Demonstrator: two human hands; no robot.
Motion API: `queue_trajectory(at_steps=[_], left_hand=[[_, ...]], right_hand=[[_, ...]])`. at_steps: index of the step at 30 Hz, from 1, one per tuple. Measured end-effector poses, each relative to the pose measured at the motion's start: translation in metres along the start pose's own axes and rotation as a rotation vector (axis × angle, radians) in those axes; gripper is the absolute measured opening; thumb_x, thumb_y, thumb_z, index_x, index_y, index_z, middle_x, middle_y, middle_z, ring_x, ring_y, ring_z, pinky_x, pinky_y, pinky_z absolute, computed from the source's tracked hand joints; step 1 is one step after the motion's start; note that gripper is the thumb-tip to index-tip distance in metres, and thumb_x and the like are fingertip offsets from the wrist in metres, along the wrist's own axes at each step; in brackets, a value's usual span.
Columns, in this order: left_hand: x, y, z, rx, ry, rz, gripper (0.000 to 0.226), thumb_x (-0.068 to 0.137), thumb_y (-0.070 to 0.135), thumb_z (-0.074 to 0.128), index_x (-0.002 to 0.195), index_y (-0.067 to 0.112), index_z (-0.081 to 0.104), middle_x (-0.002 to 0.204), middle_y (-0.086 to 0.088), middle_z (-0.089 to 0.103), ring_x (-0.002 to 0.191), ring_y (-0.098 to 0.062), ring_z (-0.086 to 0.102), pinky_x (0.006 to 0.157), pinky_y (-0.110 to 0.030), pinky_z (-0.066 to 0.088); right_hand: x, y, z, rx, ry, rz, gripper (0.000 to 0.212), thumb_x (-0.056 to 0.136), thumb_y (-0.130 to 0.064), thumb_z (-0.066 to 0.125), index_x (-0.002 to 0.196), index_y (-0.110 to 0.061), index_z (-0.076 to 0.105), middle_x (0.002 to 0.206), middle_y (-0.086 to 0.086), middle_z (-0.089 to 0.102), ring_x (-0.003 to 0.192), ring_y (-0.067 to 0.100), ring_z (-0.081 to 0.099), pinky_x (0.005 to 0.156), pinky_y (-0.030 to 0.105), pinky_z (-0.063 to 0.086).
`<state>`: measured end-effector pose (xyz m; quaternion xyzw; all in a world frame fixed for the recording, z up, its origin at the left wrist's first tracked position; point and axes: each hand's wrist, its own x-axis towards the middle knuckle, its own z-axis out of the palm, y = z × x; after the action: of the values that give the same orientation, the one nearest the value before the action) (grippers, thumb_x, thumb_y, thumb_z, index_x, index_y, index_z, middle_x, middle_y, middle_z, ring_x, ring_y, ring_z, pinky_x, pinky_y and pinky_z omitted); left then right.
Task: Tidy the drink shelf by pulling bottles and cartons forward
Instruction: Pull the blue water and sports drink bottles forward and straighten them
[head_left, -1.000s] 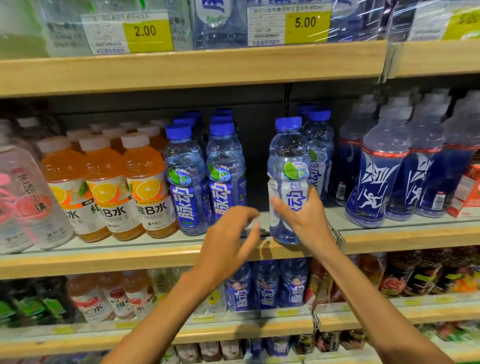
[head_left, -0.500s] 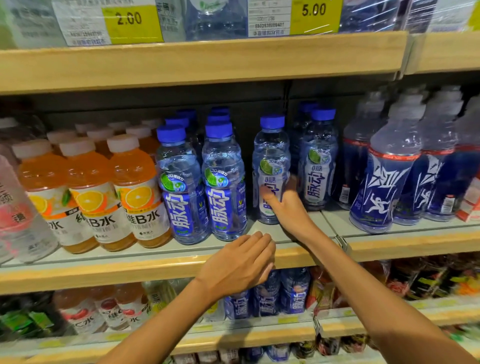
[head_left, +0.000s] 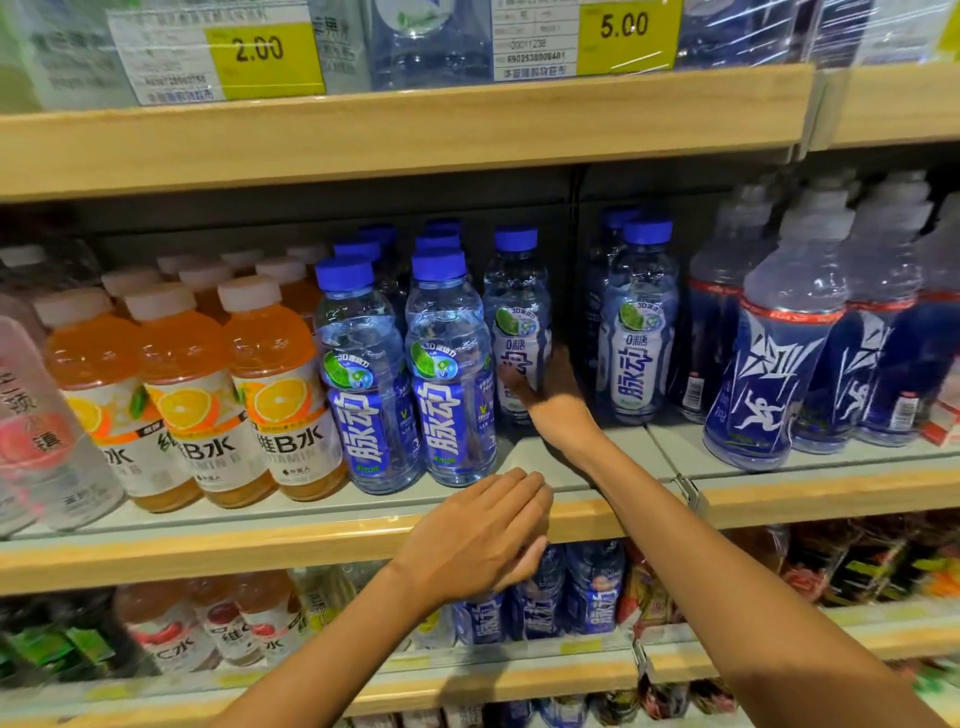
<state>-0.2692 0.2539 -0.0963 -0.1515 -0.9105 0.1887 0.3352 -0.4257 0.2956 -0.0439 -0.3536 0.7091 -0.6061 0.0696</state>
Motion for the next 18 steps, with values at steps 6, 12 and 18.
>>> queue_trajectory(at_steps=[6,12,18], left_hand=[[0.008,0.001,-0.006,-0.075,-0.098,-0.08,0.037,0.093,0.036,0.044,0.11,0.007,0.061,0.107,-0.007,0.063,0.093,-0.023,0.06,0.076,-0.034,0.053],[0.044,0.009,-0.008,-0.142,-0.268,-0.149,0.048,0.095,0.046,0.028,0.111,0.011,0.057,0.109,-0.005,0.058,0.094,-0.022,0.054,0.075,-0.037,0.048],[0.047,0.009,-0.003,-0.131,-0.301,-0.143,0.048,0.097,0.047,0.029,0.112,0.01,0.057,0.11,-0.006,0.058,0.094,-0.023,0.054,0.077,-0.037,0.048]], right_hand=[[-0.053,0.0,-0.037,-0.084,0.301,-0.154,0.022,0.093,-0.019,0.059,0.111,-0.009,0.054,0.107,0.005,0.061,0.1,0.021,0.059,0.088,0.035,0.05],[-0.051,0.007,-0.071,-0.348,0.493,-0.109,0.046,0.091,-0.02,0.061,0.125,0.003,0.041,0.121,0.017,0.046,0.113,0.03,0.046,0.094,0.042,0.041],[-0.021,0.018,-0.073,-0.278,0.423,-0.002,0.069,0.082,-0.025,0.074,0.131,0.004,0.034,0.118,0.024,0.058,0.106,0.036,0.058,0.081,0.036,0.049]])
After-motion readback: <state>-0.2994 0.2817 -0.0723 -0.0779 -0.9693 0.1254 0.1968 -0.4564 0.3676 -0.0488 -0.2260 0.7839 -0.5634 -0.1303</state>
